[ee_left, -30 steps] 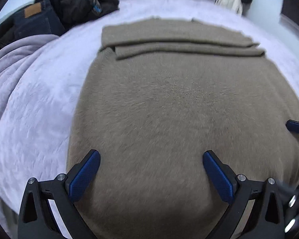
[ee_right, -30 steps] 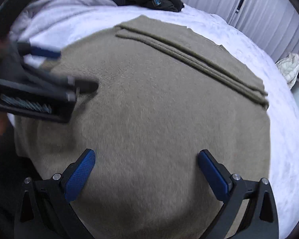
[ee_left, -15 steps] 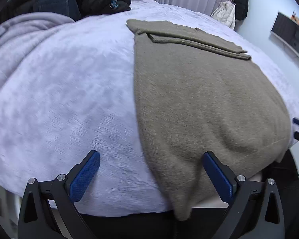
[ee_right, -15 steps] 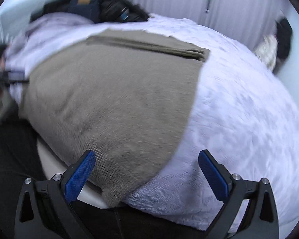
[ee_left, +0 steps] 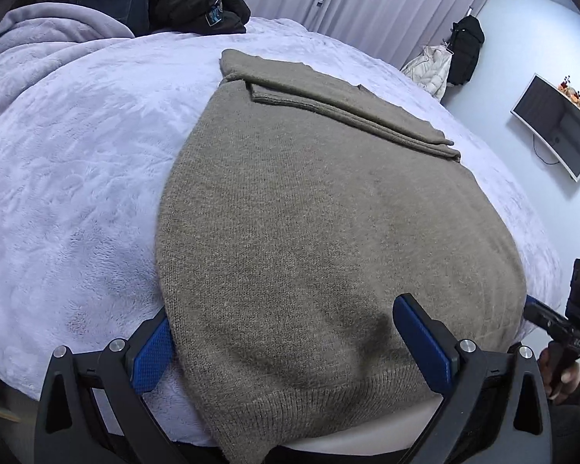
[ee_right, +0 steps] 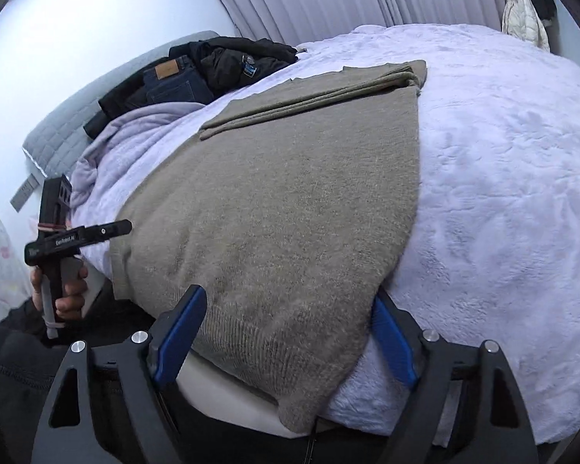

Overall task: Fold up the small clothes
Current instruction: 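Lower both grippers onto the sweater hem and close them on it, then lift the hem with both grippers and fold it toward the collar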

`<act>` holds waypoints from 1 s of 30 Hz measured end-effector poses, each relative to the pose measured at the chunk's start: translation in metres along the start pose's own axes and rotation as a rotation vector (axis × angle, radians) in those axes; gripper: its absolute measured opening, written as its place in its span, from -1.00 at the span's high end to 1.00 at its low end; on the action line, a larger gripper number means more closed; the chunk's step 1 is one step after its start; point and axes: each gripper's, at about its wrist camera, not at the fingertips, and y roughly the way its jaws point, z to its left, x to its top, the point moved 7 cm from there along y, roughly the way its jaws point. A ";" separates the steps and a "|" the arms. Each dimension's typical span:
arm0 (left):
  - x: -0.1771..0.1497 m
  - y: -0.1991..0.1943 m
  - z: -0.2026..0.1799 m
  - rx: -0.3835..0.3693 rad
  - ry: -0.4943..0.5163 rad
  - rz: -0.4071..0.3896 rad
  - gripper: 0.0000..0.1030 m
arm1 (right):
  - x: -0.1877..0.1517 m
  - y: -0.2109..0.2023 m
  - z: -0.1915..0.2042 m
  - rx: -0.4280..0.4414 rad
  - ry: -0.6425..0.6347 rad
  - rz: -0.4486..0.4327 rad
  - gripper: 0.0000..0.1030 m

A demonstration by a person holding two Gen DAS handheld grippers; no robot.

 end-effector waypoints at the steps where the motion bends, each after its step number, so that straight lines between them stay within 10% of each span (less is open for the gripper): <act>1: 0.000 0.000 0.001 -0.007 0.003 -0.002 -1.00 | 0.000 0.000 -0.001 0.005 0.015 -0.011 -0.66; 8: 0.007 -0.004 0.015 -0.128 -0.066 -0.024 -1.00 | 0.002 -0.003 -0.008 0.076 0.059 -0.050 -0.66; 17: -0.004 -0.002 0.009 0.033 0.060 -0.033 -0.41 | -0.005 -0.002 -0.005 -0.057 -0.040 -0.004 -0.15; 30: -0.008 -0.001 0.004 0.130 0.103 -0.058 0.00 | -0.005 0.010 0.001 -0.146 -0.119 0.023 -0.14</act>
